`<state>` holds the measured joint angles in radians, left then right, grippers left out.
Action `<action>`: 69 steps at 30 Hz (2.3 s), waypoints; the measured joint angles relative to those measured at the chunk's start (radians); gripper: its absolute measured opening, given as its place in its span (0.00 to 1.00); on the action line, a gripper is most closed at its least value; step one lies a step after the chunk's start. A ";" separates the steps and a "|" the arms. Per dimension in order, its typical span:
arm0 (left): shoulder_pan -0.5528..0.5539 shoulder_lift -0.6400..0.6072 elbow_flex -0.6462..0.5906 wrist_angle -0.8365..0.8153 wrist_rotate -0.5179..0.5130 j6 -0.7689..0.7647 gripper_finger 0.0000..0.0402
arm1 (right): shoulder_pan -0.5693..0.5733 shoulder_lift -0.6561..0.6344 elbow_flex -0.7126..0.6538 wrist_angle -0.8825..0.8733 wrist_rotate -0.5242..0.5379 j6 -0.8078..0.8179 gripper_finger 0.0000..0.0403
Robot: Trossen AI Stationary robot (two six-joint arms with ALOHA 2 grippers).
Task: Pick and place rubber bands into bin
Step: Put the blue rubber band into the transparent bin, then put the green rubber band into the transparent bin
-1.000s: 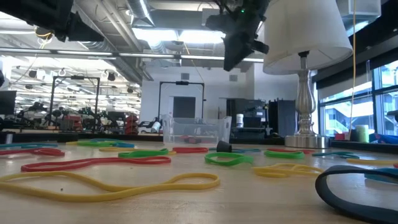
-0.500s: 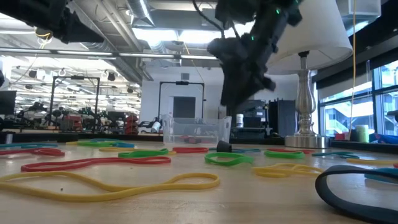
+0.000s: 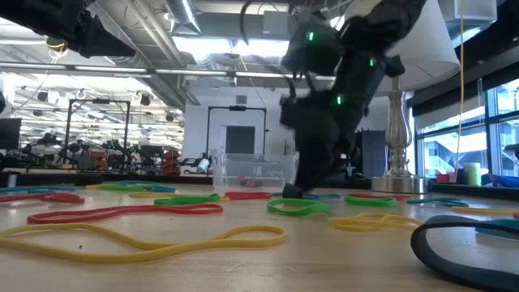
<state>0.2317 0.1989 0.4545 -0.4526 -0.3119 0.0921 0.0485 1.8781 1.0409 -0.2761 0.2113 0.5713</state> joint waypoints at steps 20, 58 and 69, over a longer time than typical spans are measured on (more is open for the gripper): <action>-0.001 0.000 0.000 -0.045 0.212 -0.001 0.00 | -0.035 -0.150 0.058 -0.060 0.039 0.088 0.00; -0.001 0.013 -0.009 -0.045 0.223 -0.095 0.01 | -0.433 0.174 0.558 -0.364 0.028 -0.124 0.09; -0.001 0.013 -0.009 -0.045 0.171 -0.106 0.02 | -0.433 0.172 0.623 -0.453 0.028 -0.130 0.31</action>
<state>0.2306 0.2123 0.4458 -0.4973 -0.1405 -0.0140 -0.3840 2.0499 1.6640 -0.7294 0.2390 0.4413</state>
